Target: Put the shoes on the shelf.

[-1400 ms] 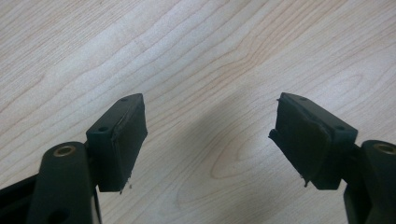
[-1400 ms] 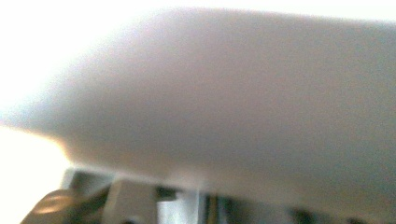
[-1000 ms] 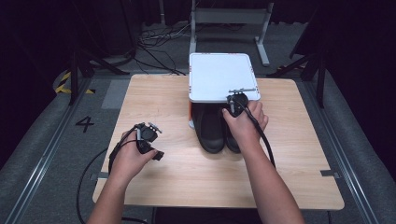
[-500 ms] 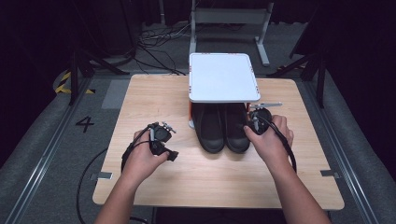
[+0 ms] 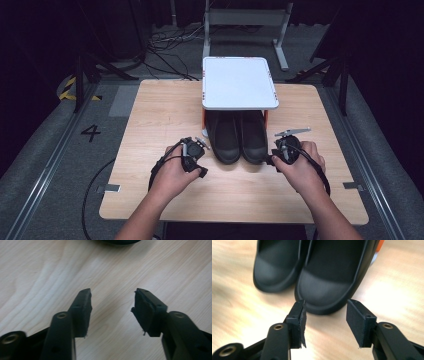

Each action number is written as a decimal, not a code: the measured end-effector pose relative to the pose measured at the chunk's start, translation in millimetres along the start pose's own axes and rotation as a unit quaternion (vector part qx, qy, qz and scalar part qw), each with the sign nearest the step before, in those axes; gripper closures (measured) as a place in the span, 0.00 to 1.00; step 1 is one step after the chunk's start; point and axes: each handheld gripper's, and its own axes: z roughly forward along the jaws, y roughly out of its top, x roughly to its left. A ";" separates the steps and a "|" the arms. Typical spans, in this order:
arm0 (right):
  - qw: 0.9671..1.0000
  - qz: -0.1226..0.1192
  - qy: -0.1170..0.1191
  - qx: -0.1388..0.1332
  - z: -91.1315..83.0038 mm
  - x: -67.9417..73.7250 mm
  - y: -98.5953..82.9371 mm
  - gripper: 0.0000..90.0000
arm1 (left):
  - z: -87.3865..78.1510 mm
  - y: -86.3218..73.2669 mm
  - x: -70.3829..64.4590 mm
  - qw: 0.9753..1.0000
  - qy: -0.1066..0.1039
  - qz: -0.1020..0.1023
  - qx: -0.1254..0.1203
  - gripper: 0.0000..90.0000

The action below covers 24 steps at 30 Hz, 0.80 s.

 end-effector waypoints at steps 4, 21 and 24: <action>1.000 -0.003 0.013 0.011 8.7 -0.8 -13.2 0.60 | 11.1 6.9 -10.3 1.000 -0.018 0.008 0.007 0.65; 0.998 -0.020 0.025 0.051 36.8 9.5 -23.5 0.63 | 43.8 25.3 -31.2 0.999 -0.040 0.025 0.006 0.72; 0.998 -0.023 0.024 0.059 41.0 11.9 -23.6 0.63 | 47.8 28.5 -30.8 0.999 -0.041 0.021 0.006 0.72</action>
